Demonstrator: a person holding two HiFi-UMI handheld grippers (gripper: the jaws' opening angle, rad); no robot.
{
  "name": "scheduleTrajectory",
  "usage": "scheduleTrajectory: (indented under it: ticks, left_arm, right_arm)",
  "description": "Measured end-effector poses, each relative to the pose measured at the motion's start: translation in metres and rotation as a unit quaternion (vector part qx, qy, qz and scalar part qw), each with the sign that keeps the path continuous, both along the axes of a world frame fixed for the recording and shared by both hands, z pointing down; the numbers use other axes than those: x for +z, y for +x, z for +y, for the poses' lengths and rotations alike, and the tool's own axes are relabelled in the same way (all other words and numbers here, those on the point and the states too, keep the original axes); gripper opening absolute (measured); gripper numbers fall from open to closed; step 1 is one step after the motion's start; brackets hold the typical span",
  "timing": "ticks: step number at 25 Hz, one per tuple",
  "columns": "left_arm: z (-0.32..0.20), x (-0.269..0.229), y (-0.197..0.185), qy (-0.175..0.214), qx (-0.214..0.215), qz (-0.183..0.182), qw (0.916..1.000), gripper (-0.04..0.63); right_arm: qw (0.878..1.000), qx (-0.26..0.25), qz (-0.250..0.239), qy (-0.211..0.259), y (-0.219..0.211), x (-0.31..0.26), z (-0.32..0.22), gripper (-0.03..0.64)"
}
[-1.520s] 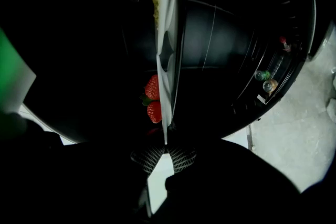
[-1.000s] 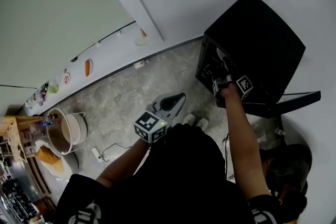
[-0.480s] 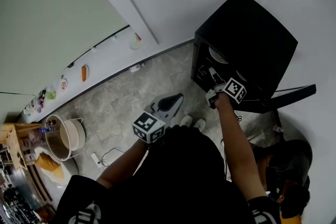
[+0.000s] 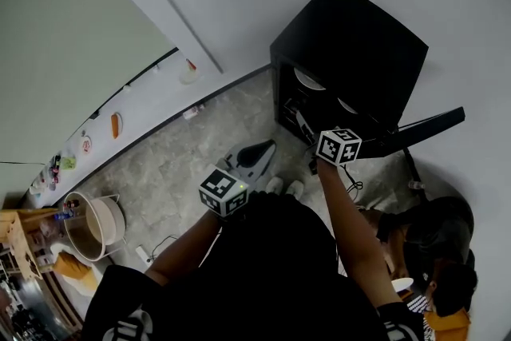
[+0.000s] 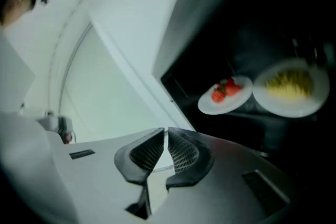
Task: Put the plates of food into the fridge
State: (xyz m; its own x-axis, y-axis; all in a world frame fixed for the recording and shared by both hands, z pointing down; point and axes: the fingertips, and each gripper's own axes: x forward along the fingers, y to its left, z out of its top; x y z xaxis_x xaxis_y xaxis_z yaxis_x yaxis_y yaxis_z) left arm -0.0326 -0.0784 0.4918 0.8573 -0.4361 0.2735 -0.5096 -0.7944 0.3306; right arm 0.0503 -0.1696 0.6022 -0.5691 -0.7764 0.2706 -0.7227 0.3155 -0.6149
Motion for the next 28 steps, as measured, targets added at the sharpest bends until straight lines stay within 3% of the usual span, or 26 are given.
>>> scheduleTrajectory:
  ticks: [5, 10, 19, 23, 28]
  left_arm:
    - [0.008, -0.006, 0.012, 0.007, 0.012, 0.007, 0.9999, 0.025]
    - [0.013, -0.012, 0.019, 0.018, 0.018, 0.010, 0.9996, 0.025]
    - [0.016, -0.035, 0.032, 0.063, 0.022, 0.013, 0.9977, 0.025]
    - [0.016, -0.044, 0.034, 0.078, 0.021, 0.016, 0.9966, 0.023]
    - [0.020, -0.046, 0.041, 0.087, 0.032, 0.012, 0.9956, 0.023]
  right_arm:
    - [0.995, -0.004, 0.072, 0.072, 0.004, -0.031, 0.019, 0.035]
    - [0.982, 0.008, 0.127, 0.138, 0.011, -0.066, 0.042, 0.035]
    - [0.959, 0.007, 0.176, 0.221, 0.006, -0.129, 0.083, 0.037]
    - [0.951, 0.008, 0.175, 0.253, -0.003, -0.159, 0.098, 0.037]
    - [0.946, 0.009, 0.182, 0.269, -0.001, -0.178, 0.117, 0.037]
